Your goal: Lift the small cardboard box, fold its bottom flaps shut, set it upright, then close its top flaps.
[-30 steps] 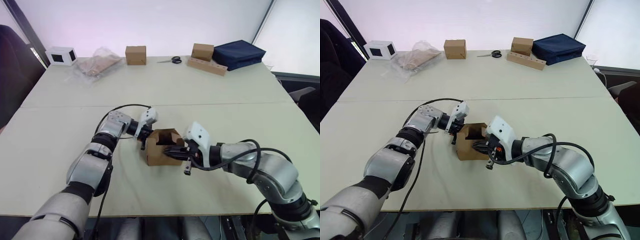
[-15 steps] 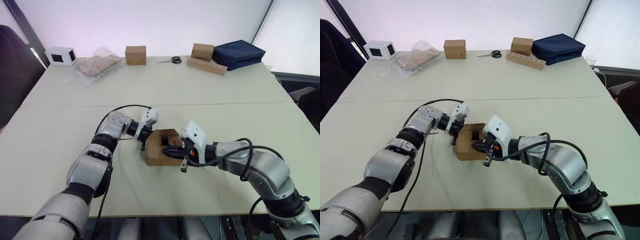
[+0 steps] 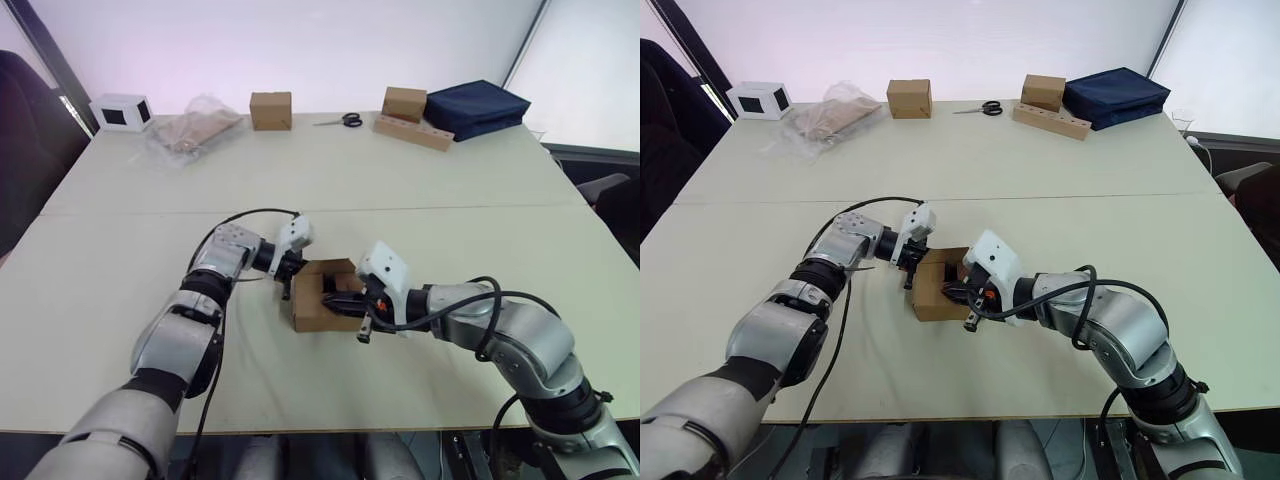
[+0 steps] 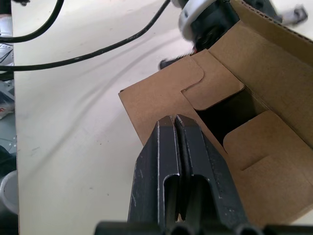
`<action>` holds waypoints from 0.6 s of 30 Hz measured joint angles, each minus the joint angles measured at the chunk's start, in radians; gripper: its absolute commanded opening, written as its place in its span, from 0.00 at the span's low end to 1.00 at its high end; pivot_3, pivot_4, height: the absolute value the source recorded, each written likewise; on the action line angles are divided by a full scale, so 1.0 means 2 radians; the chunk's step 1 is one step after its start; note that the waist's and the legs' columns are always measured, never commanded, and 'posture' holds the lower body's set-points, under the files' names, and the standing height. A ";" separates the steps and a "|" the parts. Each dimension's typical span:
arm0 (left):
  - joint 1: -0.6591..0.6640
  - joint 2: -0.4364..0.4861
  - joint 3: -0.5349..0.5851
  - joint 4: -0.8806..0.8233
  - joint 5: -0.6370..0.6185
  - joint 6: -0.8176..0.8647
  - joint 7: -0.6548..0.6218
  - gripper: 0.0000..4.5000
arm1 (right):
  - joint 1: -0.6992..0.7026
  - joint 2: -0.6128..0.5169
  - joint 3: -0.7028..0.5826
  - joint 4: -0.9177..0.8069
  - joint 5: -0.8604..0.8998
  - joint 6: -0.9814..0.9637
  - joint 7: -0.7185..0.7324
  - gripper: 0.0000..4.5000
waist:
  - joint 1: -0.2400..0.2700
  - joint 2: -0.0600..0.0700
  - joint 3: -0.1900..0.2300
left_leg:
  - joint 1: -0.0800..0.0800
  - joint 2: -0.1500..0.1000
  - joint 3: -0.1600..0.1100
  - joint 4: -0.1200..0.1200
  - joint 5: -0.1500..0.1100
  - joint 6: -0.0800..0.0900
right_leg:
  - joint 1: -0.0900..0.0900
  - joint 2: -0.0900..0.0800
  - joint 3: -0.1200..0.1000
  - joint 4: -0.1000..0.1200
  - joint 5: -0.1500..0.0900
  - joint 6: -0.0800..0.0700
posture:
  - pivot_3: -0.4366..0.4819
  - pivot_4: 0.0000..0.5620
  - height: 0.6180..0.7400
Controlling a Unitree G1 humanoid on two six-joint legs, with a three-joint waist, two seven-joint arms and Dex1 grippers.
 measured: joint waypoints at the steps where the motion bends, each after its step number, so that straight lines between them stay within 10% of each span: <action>1: -0.001 0.009 0.009 0.000 -0.001 0.001 0.005 0.00 | 0.000 0.000 0.000 0.000 0.000 -0.001 0.001 0.00 | 0.000 0.000 0.000 | 0.000 0.000 0.000 0.000 0.000 0.000 | 0.000 0.000 0.000 0.000 0.000 0.000 | 0.48 0.27 1.00; 9: 0.000 0.087 0.055 -0.071 -0.028 0.038 0.001 0.00 | 0.006 -0.001 -0.001 -0.002 -0.002 -0.013 0.010 0.00 | 0.000 0.000 0.000 | 0.000 0.000 0.000 0.000 0.000 0.000 | 0.000 0.000 0.000 0.000 0.000 0.000 | 0.48 0.27 1.00; 18: 0.230 0.187 0.078 -0.563 -0.182 0.348 0.008 0.00 | 0.015 -0.005 -0.011 0.007 -0.008 -0.033 0.023 0.00 | -0.004 0.000 0.000 | 0.000 0.001 -0.001 0.000 0.000 0.000 | 0.000 0.000 0.001 0.000 0.000 0.000 | 0.48 0.27 1.00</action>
